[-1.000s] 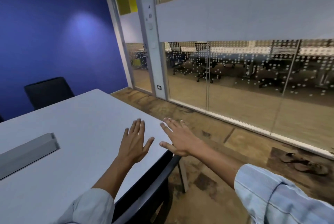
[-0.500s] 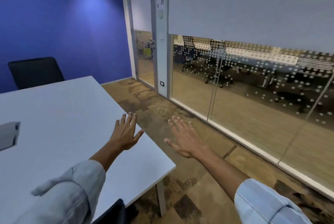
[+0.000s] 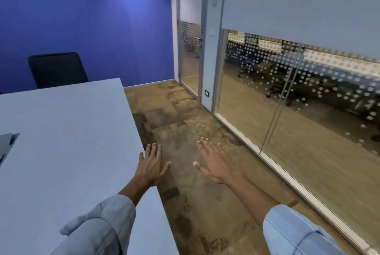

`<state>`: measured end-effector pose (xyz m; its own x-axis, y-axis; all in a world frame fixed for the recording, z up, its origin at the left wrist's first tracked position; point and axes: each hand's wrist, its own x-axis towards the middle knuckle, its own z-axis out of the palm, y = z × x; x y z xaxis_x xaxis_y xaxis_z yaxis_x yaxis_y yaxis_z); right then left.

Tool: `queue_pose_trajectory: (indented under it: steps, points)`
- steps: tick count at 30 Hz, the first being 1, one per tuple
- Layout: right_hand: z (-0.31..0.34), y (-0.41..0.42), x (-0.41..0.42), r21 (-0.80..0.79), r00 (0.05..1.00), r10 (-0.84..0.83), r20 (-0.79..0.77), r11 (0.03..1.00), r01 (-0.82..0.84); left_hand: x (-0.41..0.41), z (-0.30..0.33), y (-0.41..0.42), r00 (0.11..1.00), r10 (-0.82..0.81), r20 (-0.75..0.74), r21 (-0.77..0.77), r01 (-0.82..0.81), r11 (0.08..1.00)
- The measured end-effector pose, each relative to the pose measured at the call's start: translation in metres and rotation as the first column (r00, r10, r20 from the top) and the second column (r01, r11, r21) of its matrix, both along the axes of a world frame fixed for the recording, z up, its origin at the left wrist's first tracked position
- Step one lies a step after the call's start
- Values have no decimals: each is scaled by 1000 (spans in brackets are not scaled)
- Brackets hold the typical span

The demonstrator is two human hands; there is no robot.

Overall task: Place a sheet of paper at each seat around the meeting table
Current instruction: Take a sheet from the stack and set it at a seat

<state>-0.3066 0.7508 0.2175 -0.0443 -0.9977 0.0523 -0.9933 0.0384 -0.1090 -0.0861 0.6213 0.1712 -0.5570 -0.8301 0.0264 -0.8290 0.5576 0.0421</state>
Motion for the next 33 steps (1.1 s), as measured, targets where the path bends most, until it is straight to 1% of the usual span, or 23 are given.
queue_pose_trajectory:
  steps: [3, 7, 10, 12, 14, 18, 24, 28, 30, 33]
  points:
    - [-9, -47, -42, 15, 996, 92, -18, 996, -92, -22, -12, -25, 995, 97, -15, -7, -97, 995]
    - [-19, -104, -93, 52, 980, 199, -21, 979, -198, -54, -14, -51, 962, 271, -40, 49, -269, 962]
    - [-16, -142, -124, 72, 950, 311, -24, 948, -309, -78, -9, -70, 916, 394, -78, 49, -392, 919]
    - [-14, -171, -139, 80, 935, 355, 3, 932, -354, -91, -4, -83, 881, 460, -108, 74, -455, 888]
    - [-17, -198, -146, 91, 921, 389, 24, 917, -389, -98, -4, -95, 851, 514, -105, 105, -504, 857]
    - [-29, -258, -143, 97, 881, 470, 53, 876, -473, -107, -10, -128, 772, 617, -152, 137, -602, 787]
    - [-59, -351, -127, 169, 829, 554, 75, 812, -558, -97, -44, -196, 653, 744, -140, 253, -703, 665]
    - [-82, -438, -109, 197, 794, 604, 70, 772, -605, -83, -86, -261, 540, 830, -144, 343, -759, 553]
    - [-92, -488, -98, 244, 784, 619, 56, 753, -612, -77, -107, -292, 482, 866, -130, 397, -775, 491]
    - [-100, -561, -77, 319, 768, 640, 40, 720, -617, -66, -127, -332, 435, 894, -107, 450, -781, 433]
